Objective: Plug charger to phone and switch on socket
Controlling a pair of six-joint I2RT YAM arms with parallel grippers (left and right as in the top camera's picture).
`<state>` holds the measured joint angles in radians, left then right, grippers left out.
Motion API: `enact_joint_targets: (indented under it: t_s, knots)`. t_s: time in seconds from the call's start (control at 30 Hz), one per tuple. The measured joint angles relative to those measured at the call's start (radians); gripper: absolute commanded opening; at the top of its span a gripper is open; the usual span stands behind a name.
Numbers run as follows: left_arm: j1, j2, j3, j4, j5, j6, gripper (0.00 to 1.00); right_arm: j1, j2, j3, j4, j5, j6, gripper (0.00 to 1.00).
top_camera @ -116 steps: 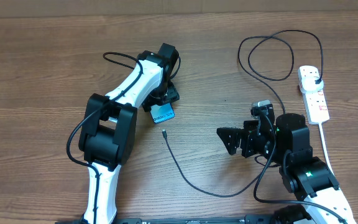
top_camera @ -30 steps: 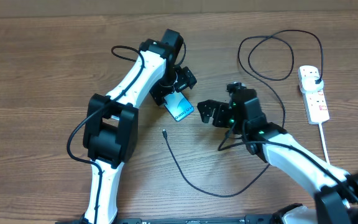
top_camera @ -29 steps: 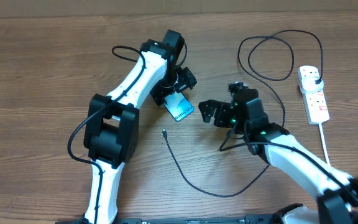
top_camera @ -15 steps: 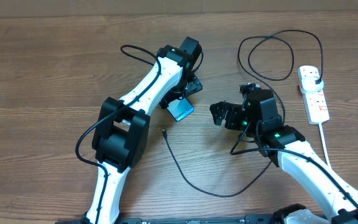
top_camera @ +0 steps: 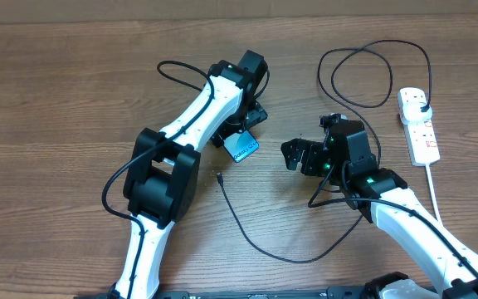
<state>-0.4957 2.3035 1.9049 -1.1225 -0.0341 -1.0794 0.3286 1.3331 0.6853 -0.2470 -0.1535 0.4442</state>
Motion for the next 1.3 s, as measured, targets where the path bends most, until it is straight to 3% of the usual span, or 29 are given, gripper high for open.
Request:
enact_joint_targets:
  t_s: [1.3]
  knots:
    - [0.014,0.038,0.0,0.02,0.004,-0.018,1.0,0.0,0.0,0.0,-0.008,-0.026,0.0,1.0]
